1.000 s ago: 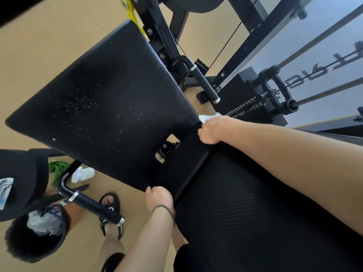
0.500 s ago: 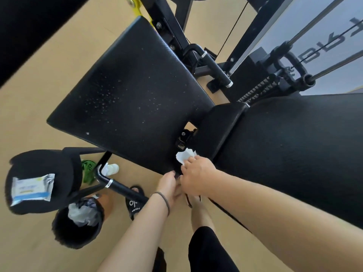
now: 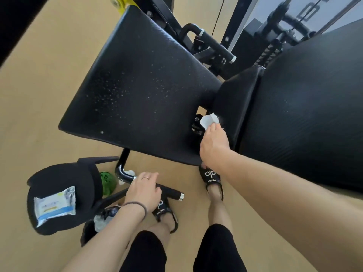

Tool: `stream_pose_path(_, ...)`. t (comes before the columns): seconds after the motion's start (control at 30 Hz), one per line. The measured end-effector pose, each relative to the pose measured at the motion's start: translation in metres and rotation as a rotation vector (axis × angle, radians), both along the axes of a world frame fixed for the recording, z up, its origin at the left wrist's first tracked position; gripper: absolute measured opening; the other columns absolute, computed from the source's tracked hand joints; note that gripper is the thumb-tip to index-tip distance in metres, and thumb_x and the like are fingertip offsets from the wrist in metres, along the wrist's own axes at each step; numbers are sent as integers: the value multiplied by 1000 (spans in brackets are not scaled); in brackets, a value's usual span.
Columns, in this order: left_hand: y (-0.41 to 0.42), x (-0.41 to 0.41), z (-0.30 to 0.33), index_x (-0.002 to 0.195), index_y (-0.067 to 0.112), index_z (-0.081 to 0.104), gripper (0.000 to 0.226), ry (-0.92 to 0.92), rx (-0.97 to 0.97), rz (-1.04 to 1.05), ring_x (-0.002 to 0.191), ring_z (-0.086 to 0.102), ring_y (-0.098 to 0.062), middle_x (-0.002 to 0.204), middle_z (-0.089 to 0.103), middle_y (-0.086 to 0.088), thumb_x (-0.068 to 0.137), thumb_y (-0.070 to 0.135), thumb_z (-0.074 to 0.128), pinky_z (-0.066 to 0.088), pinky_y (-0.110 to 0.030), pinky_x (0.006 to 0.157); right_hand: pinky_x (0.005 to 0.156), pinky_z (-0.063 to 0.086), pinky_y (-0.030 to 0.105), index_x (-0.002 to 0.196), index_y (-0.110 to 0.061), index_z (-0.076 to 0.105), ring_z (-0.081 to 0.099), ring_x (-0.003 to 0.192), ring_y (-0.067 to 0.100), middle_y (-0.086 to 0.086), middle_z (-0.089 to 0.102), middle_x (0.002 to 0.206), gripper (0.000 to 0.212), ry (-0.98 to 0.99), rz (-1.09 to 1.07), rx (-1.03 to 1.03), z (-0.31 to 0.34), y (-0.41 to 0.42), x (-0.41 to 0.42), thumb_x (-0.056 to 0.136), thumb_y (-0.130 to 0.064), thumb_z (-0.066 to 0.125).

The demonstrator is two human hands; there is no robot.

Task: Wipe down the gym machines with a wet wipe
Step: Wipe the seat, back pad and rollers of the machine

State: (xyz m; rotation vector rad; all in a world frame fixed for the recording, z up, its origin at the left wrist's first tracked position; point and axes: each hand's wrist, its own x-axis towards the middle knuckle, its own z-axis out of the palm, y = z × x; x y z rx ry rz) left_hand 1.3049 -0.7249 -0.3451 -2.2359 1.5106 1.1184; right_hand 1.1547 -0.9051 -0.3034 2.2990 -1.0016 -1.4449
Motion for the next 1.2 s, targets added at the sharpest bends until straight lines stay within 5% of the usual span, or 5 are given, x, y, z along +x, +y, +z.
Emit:
stream_pose_path(0.3,33,36,4,139,20,51,45,-27,-445,272,135,44,-18,142,52,0,95,11,54,37,-36,116,80,43,32,103,-15,64,58,98,22,1,62,100,32,-1123,-1290,567,5,118,28,107,-29,36)
stream_pose_path(0.47,46,69,-17,155,26,26,75,-266,-261,-68,153,6,-19,166,13,5,88,7,55,3,-38,126,109,41,40,158,-16,28,46,137,27,6,51,147,60,-1128,-842,672,-30,158,55,103,-27,49)
stream_pose_path(0.6,48,82,-36,153,26,26,89,-253,-297,-167,154,3,-21,166,7,6,78,-4,62,15,-39,125,123,23,35,163,-13,8,30,147,24,4,31,161,90,-1135,-552,612,-70,185,77,92,-18,63)
stream_pose_path(0.93,61,80,-84,132,11,49,68,-165,-793,-45,148,26,-28,143,42,-5,71,-16,58,35,-44,117,54,36,29,100,-20,40,54,65,19,-3,56,84,32,-1222,-392,118,-116,184,106,94,-29,70)
stream_pose_path(1.2,56,64,-114,101,8,56,23,-182,-1161,80,129,47,-28,118,53,-7,81,15,47,53,-47,97,65,53,25,117,-24,48,60,73,11,-5,59,90,32,-1075,-538,-20,-137,205,36,95,-33,69)
